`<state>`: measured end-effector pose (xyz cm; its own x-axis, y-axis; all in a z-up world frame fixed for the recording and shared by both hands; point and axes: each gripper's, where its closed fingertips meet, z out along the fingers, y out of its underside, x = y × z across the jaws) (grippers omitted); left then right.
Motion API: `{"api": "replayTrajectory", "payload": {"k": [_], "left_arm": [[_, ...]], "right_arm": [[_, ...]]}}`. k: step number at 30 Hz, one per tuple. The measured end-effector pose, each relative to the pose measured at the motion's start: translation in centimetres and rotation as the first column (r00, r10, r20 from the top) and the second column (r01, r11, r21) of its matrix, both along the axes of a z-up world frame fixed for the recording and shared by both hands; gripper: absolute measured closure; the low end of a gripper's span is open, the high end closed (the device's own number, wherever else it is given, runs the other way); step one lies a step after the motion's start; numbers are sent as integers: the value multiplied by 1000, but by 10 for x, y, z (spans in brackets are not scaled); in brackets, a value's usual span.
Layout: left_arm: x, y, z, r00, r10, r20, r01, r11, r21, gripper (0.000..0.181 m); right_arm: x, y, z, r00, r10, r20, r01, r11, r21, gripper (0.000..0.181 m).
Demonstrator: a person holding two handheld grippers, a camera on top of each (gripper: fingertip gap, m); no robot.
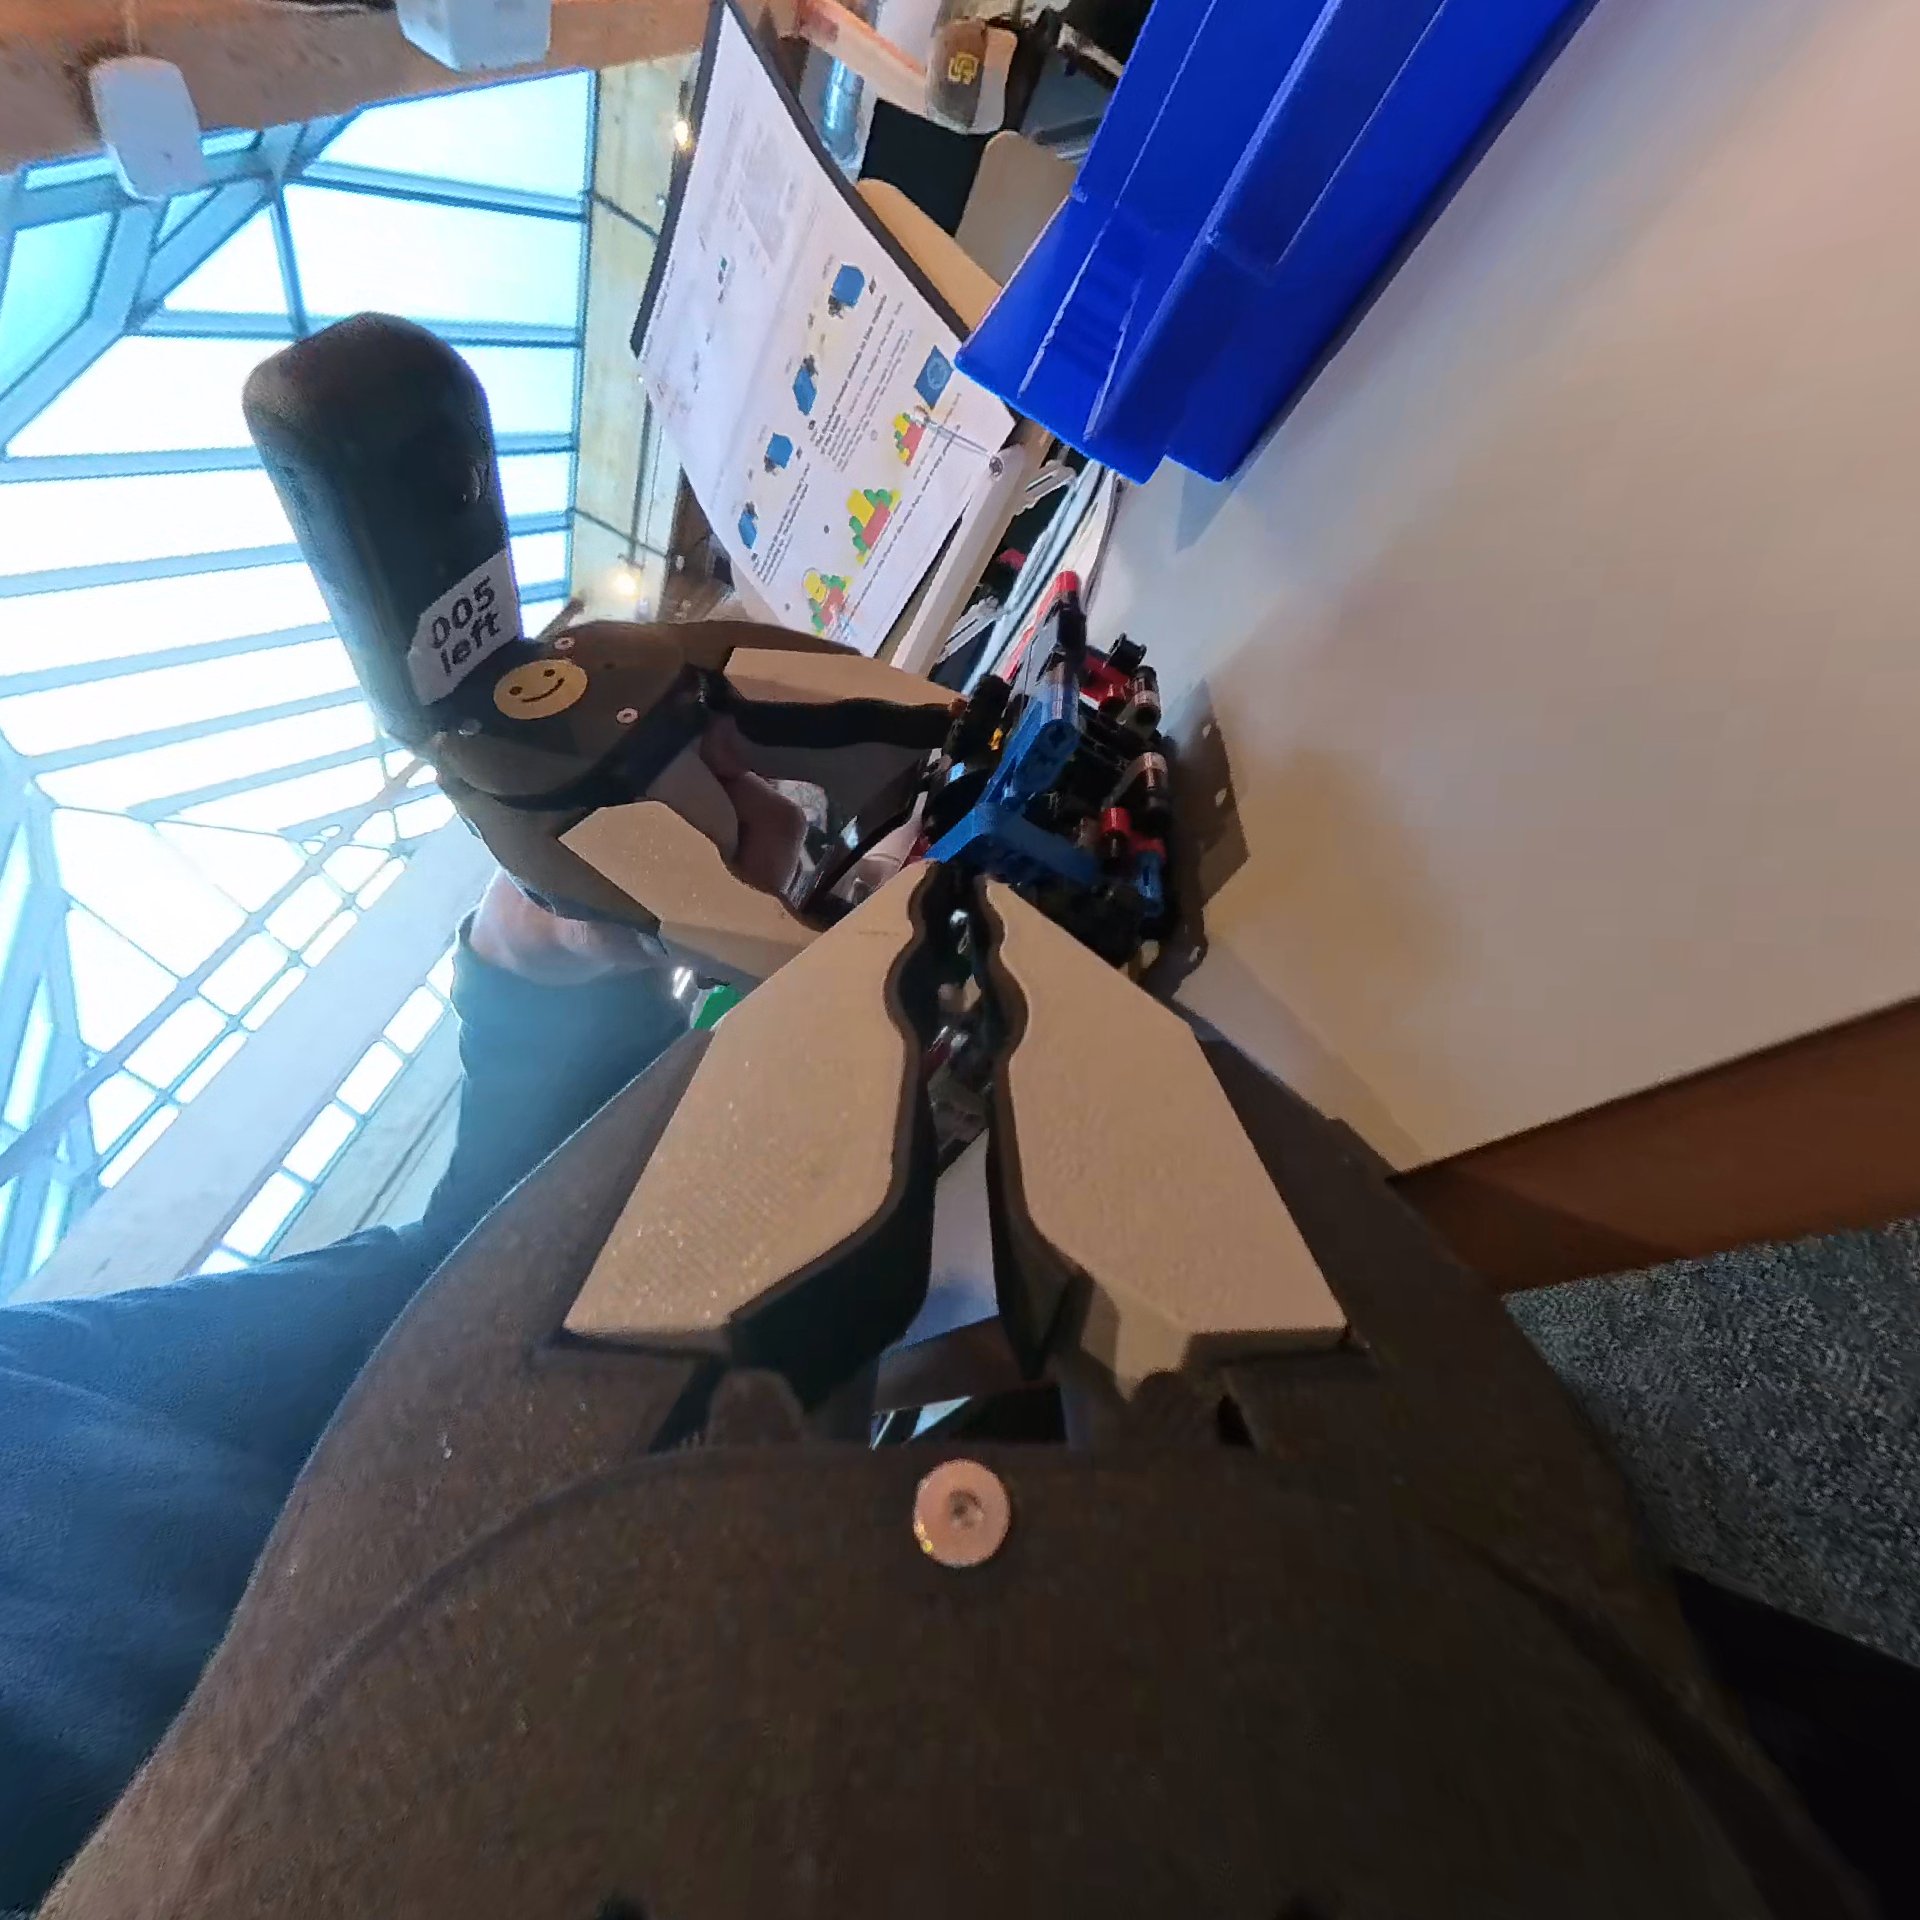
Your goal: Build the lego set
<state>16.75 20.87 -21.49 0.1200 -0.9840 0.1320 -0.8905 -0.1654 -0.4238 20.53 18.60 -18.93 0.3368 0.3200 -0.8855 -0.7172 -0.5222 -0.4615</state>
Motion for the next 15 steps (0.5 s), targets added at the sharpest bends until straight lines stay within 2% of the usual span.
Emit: {"api": "replayTrajectory", "payload": {"k": [4, 8, 10, 12, 15], "left_arm": [[-5, 4, 5, 999, 38, 6, -38, 999, 39, 87], [-7, 8, 26, 992, 91, 85, -97, 993, 69, 90], [-5, 4, 46, 983, 90, 162, -107, 989, 102, 107], [5, -16, 62, 969, 25, 244, -55, 992, 117, 128], [22, -41, 57, 967, -34, 251, 8, 995, 104, 134]], "right_arm": [[-2, -3, 3, 999, 30, -18, -30, 999, 16, 181], [-3, -10, 10, 998, 56, -1, -56, 997, 48, 181], [-3, -12, 15, 998, 67, 17, -68, 995, 68, 181], [-4, -15, 19, 996, 80, 45, -84, 992, 95, 181], [-6, -18, 28, 993, 103, 57, -110, 985, 131, 181]]}}
